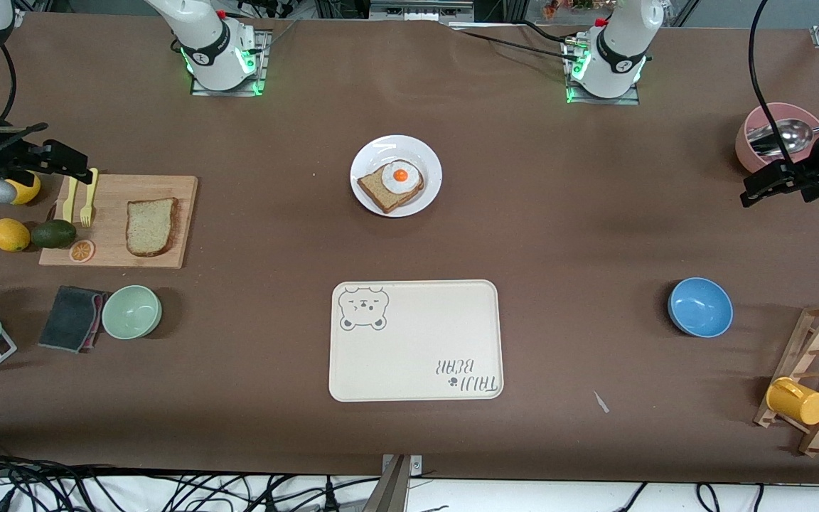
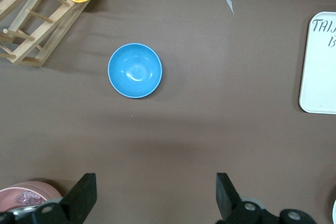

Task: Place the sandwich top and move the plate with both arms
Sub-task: 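Move the right gripper down over the bread slice on the cutting board, then close the right gripper on the bread slice's crust edge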

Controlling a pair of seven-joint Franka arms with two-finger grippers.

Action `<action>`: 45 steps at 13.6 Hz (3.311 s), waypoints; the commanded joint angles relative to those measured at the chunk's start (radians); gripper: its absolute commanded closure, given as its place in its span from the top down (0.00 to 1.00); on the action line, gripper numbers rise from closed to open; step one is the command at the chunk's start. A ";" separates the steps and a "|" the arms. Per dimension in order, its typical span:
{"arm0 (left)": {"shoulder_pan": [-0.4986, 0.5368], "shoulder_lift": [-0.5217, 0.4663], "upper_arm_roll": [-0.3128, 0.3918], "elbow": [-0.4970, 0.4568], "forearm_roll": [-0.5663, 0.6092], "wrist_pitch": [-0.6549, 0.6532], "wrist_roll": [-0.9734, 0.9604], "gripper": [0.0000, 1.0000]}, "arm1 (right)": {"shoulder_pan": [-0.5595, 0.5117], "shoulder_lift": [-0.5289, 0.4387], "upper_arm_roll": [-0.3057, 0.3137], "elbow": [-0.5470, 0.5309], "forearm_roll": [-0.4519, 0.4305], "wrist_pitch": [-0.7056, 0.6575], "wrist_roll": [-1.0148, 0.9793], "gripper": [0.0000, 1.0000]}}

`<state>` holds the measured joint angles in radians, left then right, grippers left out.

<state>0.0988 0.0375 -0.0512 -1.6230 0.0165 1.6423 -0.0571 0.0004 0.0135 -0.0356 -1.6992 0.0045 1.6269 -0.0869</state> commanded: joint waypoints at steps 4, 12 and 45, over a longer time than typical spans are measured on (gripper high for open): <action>-0.002 0.001 0.004 0.022 -0.055 -0.029 -0.007 1.00 | -0.004 0.025 0.003 0.010 -0.006 -0.009 -0.013 1.00; -0.002 0.002 0.004 0.040 -0.055 -0.049 -0.013 1.00 | 0.009 0.082 0.008 -0.080 -0.092 0.077 -0.054 1.00; -0.002 0.005 0.005 0.040 -0.055 -0.053 -0.040 1.00 | 0.061 0.315 0.002 -0.603 -0.537 0.794 0.389 0.42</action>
<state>0.0987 0.0378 -0.0504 -1.6045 -0.0139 1.6087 -0.0920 0.0680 0.3252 -0.0332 -2.2958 -0.5072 2.4152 0.2800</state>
